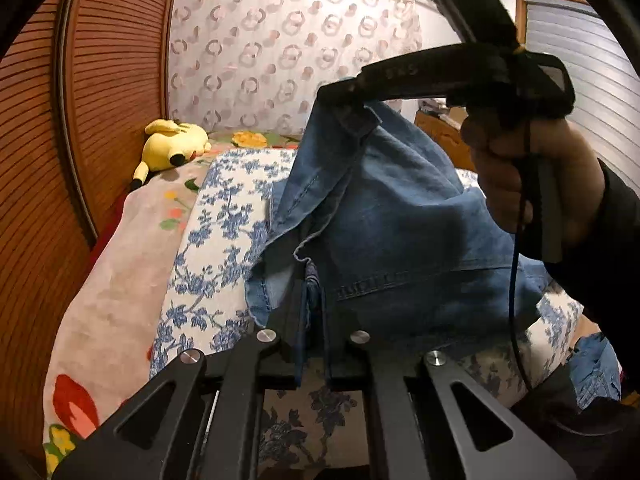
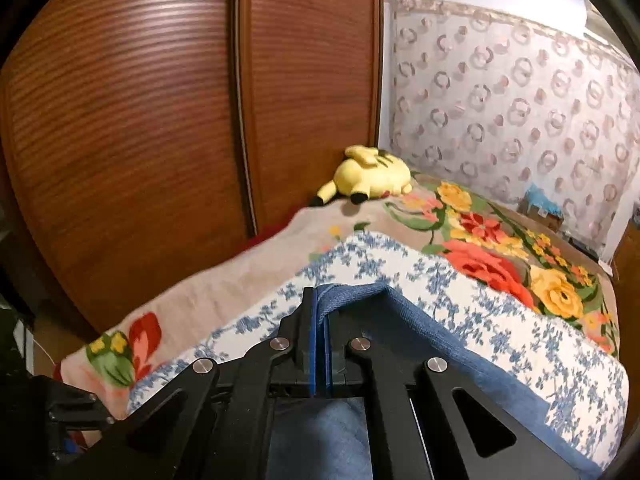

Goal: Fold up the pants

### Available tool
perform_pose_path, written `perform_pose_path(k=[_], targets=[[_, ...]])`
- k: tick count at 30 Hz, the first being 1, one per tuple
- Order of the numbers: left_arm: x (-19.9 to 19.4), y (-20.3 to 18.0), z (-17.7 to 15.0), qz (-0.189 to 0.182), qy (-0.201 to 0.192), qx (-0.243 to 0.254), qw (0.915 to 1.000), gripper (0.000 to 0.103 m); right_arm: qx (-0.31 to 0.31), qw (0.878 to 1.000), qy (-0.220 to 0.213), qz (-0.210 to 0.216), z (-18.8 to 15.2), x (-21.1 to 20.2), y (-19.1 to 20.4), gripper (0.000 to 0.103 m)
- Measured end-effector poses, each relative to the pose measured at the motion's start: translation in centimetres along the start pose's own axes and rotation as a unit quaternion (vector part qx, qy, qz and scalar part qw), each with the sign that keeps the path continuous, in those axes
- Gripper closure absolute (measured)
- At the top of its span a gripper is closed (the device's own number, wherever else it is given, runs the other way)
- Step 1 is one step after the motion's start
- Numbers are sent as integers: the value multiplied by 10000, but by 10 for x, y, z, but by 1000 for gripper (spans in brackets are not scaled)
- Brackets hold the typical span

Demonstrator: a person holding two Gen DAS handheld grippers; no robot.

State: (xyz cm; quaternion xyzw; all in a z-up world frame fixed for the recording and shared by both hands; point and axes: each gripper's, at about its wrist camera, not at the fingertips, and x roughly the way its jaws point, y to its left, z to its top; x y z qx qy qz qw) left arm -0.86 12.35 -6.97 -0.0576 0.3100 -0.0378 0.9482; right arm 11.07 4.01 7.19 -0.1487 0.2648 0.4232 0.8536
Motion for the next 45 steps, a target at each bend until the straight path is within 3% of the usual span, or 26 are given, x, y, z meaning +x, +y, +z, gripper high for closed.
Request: perform_pose_path(k=[2, 5, 8, 12, 14, 15, 18, 24, 26, 28, 29, 32, 37, 39, 45], targets=[[5, 2, -3, 2, 97, -6, 10000, 96, 88, 9997, 208, 97, -4, 8, -7, 101], [9, 4, -6, 25, 166, -7, 9999, 95, 126, 9994, 267, 162, -9, 8, -19, 92], [10, 4, -7, 37, 215, -9, 9998, 95, 98, 9996, 246, 13, -16, -6, -34, 60], [14, 3, -6, 60, 283, -24, 9996, 95, 282, 9994, 193, -67, -17, -26, -55, 58], [14, 5, -3, 42, 270, -95, 9996, 89, 340, 9990, 173, -227, -23, -36, -67, 58], [14, 5, -2, 35, 247, -121, 9996, 82, 372, 9987, 182, -309, -28, -42, -74, 57], [15, 6, 1, 7, 205, -133, 9997, 60, 543, 9969, 266, -508, -44, -60, -91, 58], [23, 1, 4, -23, 259, -80, 9996, 55, 1073, 9886, 750, -741, -79, -60, -126, 58], [27, -2, 4, -32, 301, -52, 9995, 47, 1254, 9852, 921, -724, -86, -51, -134, 58], [29, -5, 4, -86, 294, -59, 9995, 29, 1381, 9836, 985, -608, -86, -40, -137, 64], [30, -6, 5, -109, 289, -63, 9995, 27, 1440, 9829, 1009, -547, -86, -38, -137, 65], [32, -9, 5, -112, 314, -40, 9994, 26, 1538, 9816, 1058, -415, -84, -29, -140, 70], [31, -11, 3, -117, 325, 2, 9994, 26, 1381, 9839, 978, -572, -80, -16, -136, 82], [31, -11, 3, -108, 319, 2, 9994, 26, 1298, 9848, 958, -639, -79, -16, -133, 95], [28, -8, 1, -111, 289, -42, 9995, 26, 1125, 9883, 660, -787, -72, -33, -123, 100]])
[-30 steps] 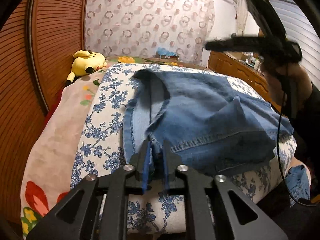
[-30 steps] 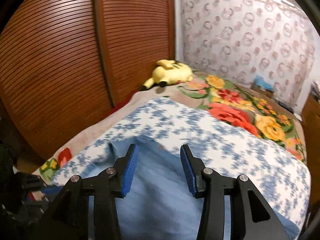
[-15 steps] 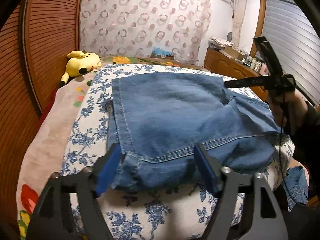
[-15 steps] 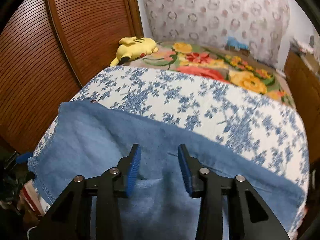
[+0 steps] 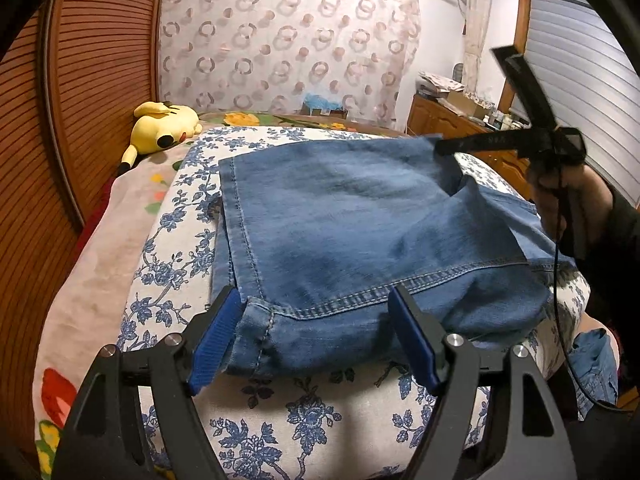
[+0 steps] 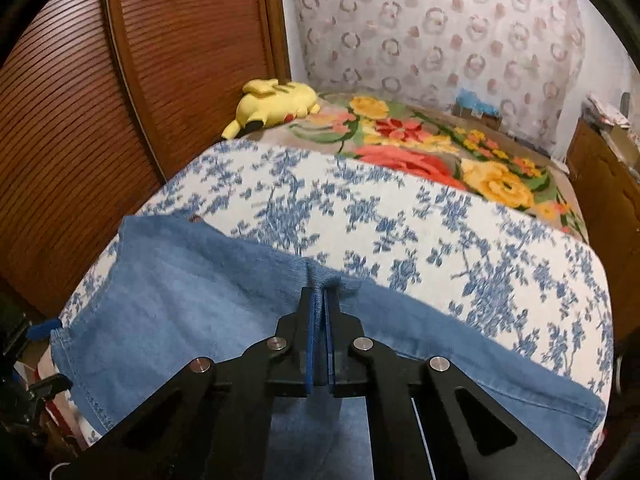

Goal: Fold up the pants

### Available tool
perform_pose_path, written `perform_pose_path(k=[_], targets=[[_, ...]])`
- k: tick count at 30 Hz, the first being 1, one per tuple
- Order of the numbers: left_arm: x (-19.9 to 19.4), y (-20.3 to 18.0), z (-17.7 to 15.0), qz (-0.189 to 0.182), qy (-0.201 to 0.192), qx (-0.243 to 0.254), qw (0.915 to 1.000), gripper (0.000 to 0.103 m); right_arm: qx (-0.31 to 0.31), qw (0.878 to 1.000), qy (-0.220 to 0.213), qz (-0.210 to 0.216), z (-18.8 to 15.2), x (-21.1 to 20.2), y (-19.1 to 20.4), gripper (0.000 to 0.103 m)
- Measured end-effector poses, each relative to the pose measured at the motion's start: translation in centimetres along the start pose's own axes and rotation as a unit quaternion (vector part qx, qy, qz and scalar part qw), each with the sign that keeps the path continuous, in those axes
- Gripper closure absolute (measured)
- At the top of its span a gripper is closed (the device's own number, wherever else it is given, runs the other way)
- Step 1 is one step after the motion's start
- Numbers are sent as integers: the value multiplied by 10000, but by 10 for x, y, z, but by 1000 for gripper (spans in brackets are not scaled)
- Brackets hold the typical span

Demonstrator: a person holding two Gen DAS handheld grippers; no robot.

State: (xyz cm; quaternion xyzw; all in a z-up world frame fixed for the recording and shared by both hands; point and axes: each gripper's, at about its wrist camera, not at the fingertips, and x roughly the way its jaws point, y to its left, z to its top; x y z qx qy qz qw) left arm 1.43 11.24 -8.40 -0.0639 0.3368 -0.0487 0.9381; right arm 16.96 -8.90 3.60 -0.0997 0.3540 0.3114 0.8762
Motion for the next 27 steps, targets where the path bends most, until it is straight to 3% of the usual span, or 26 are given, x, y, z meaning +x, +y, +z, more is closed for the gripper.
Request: perform_pose_path(k=[5, 13, 23, 26, 27], targets=[[-8, 2, 2, 28, -115, -50, 9999, 26, -488, 9972, -552, 112, 12, -47, 22, 101], [-23, 0, 7, 10, -335, -56, 9994, 26, -1056, 9895, -983, 108, 21, -94, 52, 101], [-7, 1, 5, 51, -147, -33, 9999, 26, -618, 9946, -534, -635, 11, -29, 10, 100], [0, 2, 5, 77, -78, -26, 9999, 26, -336, 9968, -431, -579, 9, -21, -6, 79], [2, 2, 4, 92, -44, -24, 9999, 26, -263, 9976, -430, -485, 7, -23, -7, 78]])
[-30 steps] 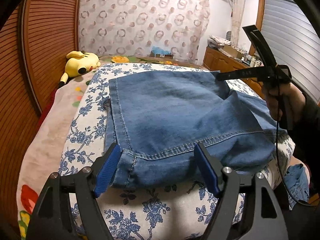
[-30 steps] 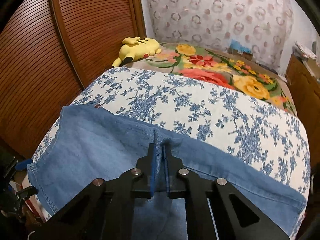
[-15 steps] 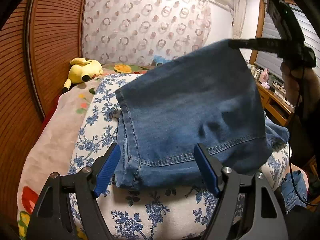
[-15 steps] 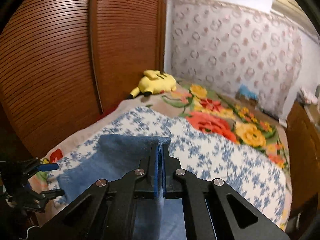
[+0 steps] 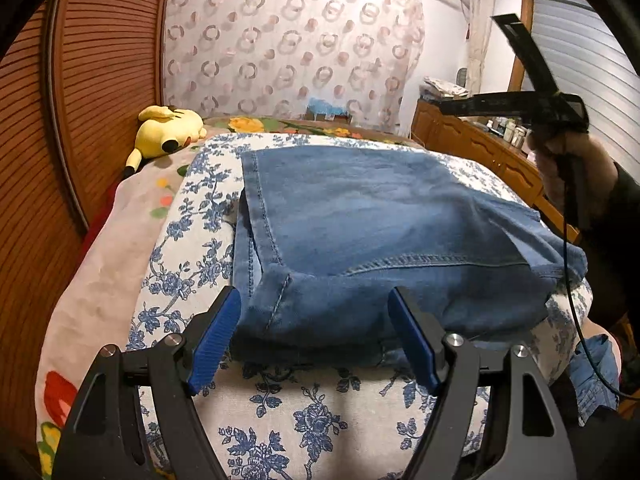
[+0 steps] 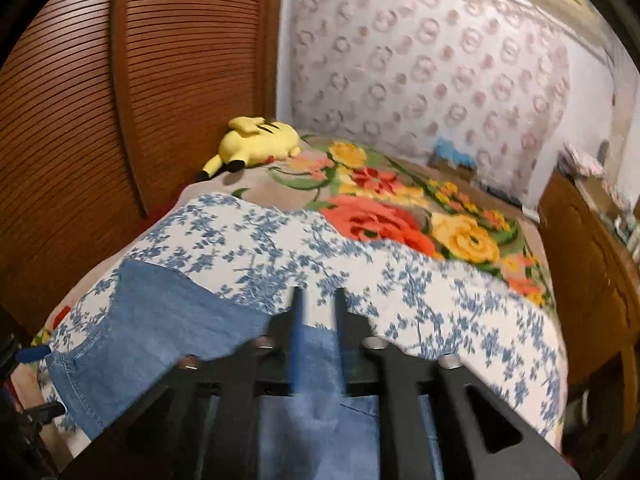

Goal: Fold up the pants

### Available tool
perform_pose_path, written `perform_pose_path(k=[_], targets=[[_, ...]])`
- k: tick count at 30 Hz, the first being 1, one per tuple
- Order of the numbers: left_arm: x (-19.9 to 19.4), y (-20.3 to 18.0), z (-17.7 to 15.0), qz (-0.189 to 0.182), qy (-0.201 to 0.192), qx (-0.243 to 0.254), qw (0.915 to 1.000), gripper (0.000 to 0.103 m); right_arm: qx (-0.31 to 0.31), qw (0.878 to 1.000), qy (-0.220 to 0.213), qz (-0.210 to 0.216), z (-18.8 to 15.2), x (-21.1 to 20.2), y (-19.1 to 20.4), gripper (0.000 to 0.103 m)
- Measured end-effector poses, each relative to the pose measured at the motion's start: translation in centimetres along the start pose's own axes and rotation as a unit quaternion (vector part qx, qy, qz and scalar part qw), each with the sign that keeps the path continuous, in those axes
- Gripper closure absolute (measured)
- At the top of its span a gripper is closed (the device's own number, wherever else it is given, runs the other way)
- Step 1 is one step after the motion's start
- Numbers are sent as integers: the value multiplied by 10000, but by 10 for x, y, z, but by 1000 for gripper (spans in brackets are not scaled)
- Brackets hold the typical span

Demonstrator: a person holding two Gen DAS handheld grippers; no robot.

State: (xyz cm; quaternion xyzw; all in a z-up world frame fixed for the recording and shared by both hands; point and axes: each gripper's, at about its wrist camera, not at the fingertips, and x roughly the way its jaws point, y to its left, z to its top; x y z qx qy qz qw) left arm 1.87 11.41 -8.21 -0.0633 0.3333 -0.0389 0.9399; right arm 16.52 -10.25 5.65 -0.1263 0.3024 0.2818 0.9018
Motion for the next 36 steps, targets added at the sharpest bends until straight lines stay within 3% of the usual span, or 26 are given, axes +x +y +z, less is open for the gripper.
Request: perform_pose_path(k=[7, 10, 12, 19, 23, 28, 36], targets=[[4, 5, -3, 35, 43, -69, 10000, 26, 32, 9990, 187, 408, -37, -22, -1, 73], [3, 7, -4, -28, 54, -150, 9999, 27, 64, 9983, 280, 498, -53, -23, -5, 63], [-1, 7, -4, -60, 31, -176, 9998, 28, 94, 9980, 378, 507, -67, -18, -5, 58], [-20, 6, 15, -146, -280, -162, 9994, 28, 271, 9972, 619, 315, -100, 2, -11, 58], [-3, 6, 20, -68, -61, -116, 9999, 33, 363, 9972, 587, 280, -108, 4, -9, 58], [18, 11, 8, 10, 394, -196, 9990, 51, 307, 9975, 609, 195, -119, 10, 2, 57], [26, 13, -7, 64, 651, -214, 9976, 52, 358, 9978, 522, 196, -127, 9, 3, 54]])
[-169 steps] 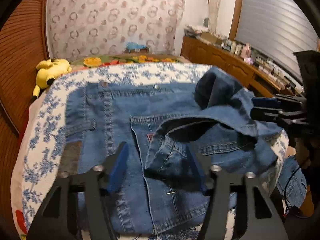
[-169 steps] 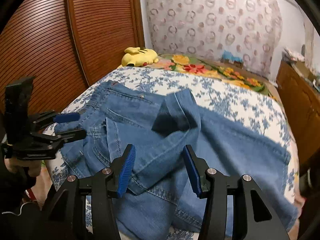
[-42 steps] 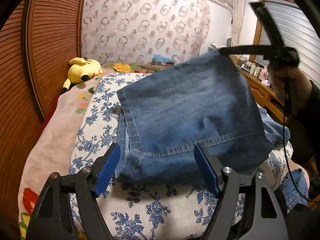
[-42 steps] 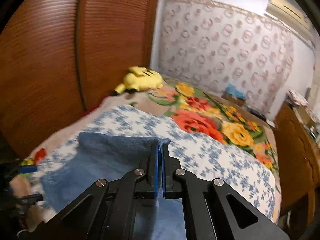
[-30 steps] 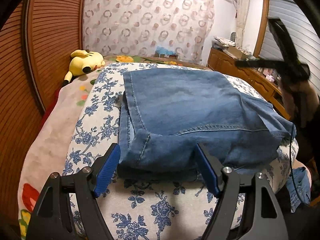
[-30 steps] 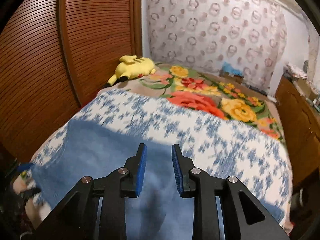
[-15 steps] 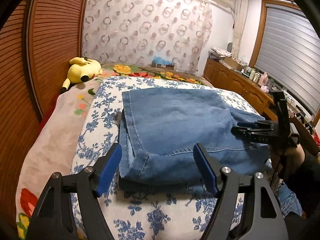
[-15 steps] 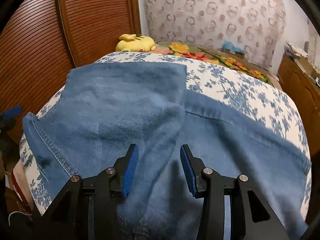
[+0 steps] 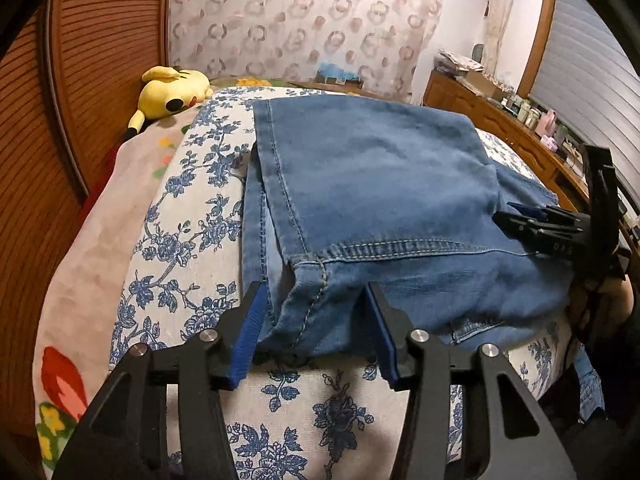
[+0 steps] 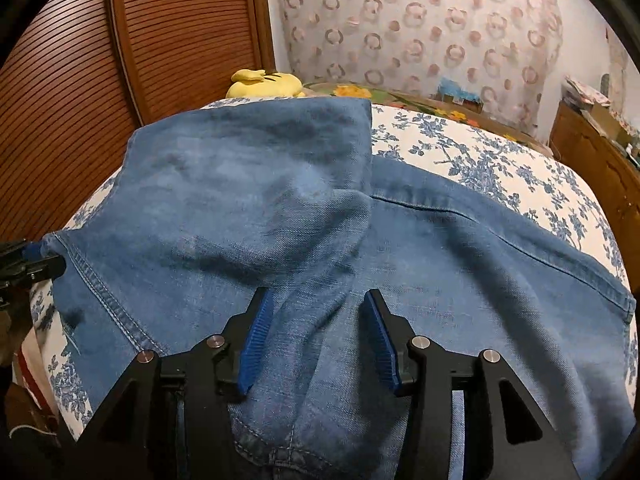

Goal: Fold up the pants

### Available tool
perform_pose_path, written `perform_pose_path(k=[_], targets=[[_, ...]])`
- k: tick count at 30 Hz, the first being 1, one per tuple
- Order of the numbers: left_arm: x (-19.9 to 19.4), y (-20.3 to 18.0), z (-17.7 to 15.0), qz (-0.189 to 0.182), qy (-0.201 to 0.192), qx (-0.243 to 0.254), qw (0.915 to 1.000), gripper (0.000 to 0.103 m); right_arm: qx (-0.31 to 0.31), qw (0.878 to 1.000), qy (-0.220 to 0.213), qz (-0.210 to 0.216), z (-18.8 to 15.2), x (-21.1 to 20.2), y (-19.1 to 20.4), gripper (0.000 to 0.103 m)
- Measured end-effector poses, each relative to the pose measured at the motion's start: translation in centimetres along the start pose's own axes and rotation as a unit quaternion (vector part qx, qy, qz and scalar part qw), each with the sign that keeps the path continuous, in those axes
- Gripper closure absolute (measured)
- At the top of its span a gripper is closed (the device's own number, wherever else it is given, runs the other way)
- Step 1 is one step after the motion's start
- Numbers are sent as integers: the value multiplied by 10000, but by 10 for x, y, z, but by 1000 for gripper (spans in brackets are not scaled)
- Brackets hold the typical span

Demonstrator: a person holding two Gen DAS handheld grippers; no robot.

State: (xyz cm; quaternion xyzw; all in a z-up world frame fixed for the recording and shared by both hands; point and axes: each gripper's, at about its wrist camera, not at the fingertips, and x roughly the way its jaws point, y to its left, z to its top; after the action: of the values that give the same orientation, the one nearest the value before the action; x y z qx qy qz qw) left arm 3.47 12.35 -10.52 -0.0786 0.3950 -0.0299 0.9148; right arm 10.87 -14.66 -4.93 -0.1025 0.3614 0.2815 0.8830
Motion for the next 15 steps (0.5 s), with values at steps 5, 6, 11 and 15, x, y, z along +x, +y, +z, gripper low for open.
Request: perform_pose_path(k=[5, 6, 11, 15], targets=[[-10, -1, 13, -186, -203, -94, 9996, 52, 38, 10000, -21, 25, -2, 0, 0, 53], [-12, 0, 17, -236, -229, -118, 9994, 52, 42, 10000, -24, 27, -2, 0, 0, 53], [-9, 0, 28, -196, -213, -120, 9995, 52, 30, 10000, -39, -15, -3, 0, 1, 53], [7, 3, 22, -98, 68, -173, 9998, 52, 57, 10000, -49, -2, -3, 0, 0, 53]])
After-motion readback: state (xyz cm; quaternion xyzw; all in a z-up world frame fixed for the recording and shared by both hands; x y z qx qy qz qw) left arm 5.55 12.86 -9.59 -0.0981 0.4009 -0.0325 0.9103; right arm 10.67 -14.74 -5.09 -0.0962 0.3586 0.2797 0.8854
